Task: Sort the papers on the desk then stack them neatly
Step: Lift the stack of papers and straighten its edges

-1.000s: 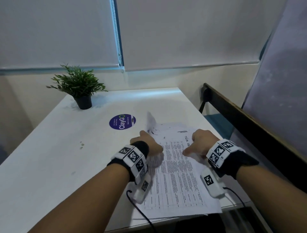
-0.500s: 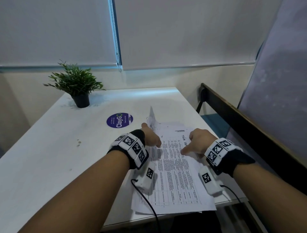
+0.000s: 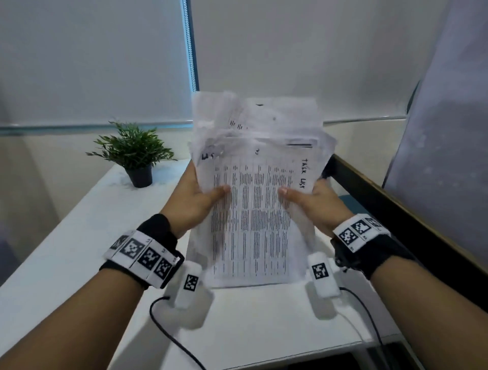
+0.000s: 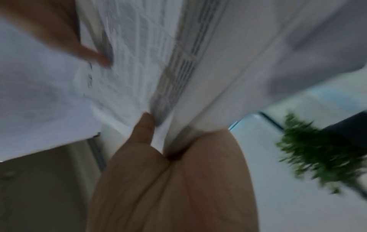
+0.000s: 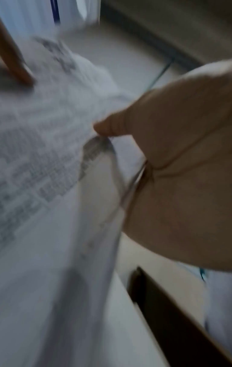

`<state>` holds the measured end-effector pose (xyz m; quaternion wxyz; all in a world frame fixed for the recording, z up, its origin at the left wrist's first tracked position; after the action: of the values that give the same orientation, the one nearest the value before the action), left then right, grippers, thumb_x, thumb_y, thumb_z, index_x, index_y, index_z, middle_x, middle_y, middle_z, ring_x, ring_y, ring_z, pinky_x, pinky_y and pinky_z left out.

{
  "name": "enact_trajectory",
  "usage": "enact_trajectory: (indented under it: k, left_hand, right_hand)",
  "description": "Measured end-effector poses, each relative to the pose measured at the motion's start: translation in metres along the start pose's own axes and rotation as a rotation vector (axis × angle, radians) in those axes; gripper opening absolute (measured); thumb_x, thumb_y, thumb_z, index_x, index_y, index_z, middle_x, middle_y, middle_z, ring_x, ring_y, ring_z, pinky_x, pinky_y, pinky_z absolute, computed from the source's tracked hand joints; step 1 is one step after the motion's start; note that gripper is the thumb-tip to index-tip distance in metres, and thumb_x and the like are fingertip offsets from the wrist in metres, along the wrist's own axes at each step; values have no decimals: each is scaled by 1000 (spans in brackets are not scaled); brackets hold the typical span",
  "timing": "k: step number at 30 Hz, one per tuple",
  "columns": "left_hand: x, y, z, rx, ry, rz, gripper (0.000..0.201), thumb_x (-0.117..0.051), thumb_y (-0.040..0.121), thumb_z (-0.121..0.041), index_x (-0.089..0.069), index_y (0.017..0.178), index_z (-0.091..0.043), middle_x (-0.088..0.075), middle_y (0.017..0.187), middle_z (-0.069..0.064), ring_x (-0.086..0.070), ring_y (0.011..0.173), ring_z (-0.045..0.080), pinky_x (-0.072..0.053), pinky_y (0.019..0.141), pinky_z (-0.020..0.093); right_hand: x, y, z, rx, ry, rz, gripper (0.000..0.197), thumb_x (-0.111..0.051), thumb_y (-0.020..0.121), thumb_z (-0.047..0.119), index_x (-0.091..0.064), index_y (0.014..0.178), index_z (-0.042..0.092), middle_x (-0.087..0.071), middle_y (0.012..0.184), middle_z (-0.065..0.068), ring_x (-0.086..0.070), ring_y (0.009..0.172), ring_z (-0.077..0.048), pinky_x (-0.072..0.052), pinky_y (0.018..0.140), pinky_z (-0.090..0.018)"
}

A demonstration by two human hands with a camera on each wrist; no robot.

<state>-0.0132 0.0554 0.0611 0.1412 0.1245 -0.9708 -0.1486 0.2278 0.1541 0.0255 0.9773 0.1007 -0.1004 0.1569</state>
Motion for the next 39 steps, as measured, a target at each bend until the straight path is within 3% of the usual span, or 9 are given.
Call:
enact_trajectory:
  k: [2, 7, 10, 13, 21, 27, 31, 34, 39]
  left_hand:
    - [11, 3, -22, -114, 89, -76, 59, -69, 96, -12, -40, 145, -24, -66, 128, -11, -66, 119, 9, -54, 106, 43]
    - [48, -5, -49, -295, 45, -346, 57, -68, 96, -10, -41, 142, -30, -65, 118, -22, -66, 110, -6, -58, 100, 37]
    - [55, -15, -26, -213, 21, -309, 60, -79, 86, -27, -43, 130, -45, -69, 117, -25, -69, 111, 1, -58, 98, 44]
    - [57, -23, 3, -109, 2, -251, 69, -85, 80, -39, -45, 137, -34, -68, 130, -15, -68, 121, 12, -57, 100, 50]
    - [59, -17, 8, -130, -105, -281, 48, -76, 90, -16, -48, 127, -30, -74, 111, -18, -73, 105, 4, -62, 92, 38]
    - [65, -5, -7, -153, -193, -156, 69, -74, 80, -32, -46, 136, -4, -67, 125, 24, -70, 113, 38, -59, 93, 54]
    - [61, -10, 24, -21, -222, -158, 69, -78, 79, -22, -47, 140, -13, -76, 119, 7, -74, 110, 24, -60, 96, 49]
    - [56, -17, 49, 80, -229, -178, 73, -81, 73, -32, -52, 137, -14, -77, 120, 4, -75, 110, 23, -57, 100, 53]
    - [51, -10, 24, -20, -29, -328, 34, -71, 96, -24, -62, 128, -20, -74, 116, -9, -72, 106, 9, -59, 97, 40]
  right_hand:
    - [-8, 6, 32, 87, -53, -91, 64, -86, 70, 55, -69, 117, 15, -80, 104, 1, -77, 97, -18, -62, 89, -45]
    - [-28, 0, 75, 282, -33, -175, 32, -77, 80, 56, -75, 101, 31, -80, 99, -1, -78, 90, -17, -65, 82, -45]
    - [-35, -4, 57, 256, 36, -114, 14, -85, 81, 36, -75, 90, 39, -81, 94, 10, -78, 89, -8, -65, 83, -36]
    - [-41, -6, 33, 209, 118, -18, 18, -82, 85, 11, -76, 98, 23, -83, 100, 2, -79, 96, -18, -64, 87, -42]
    - [-51, 5, 43, 306, 174, -28, 22, -83, 80, 13, -76, 101, 18, -82, 101, -3, -79, 96, -20, -64, 85, -36]
    - [-49, 7, 55, 382, 276, -64, 45, -84, 74, 20, -71, 112, 1, -80, 100, -10, -78, 96, -26, -64, 81, -36]
    - [-49, 4, 39, 323, 290, -74, 49, -86, 72, 19, -69, 114, 3, -81, 101, -6, -78, 96, -23, -64, 83, -37]
    - [-59, -2, 16, 232, 221, -24, 41, -87, 70, 16, -73, 108, 16, -82, 103, 5, -78, 98, -15, -63, 91, -41]
    - [-60, 1, 33, 296, 161, -118, 23, -83, 84, 13, -75, 101, 27, -82, 98, 12, -77, 96, -8, -60, 91, -40]
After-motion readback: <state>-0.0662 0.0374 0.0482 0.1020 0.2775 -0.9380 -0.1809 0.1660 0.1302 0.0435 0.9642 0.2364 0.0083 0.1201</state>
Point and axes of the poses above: each hand's wrist, its own y-axis towards the middle knuckle, its own x-axis out of the back of the hand, z = x × y, the point moved 7 cm from there along y, towards the middle knuckle
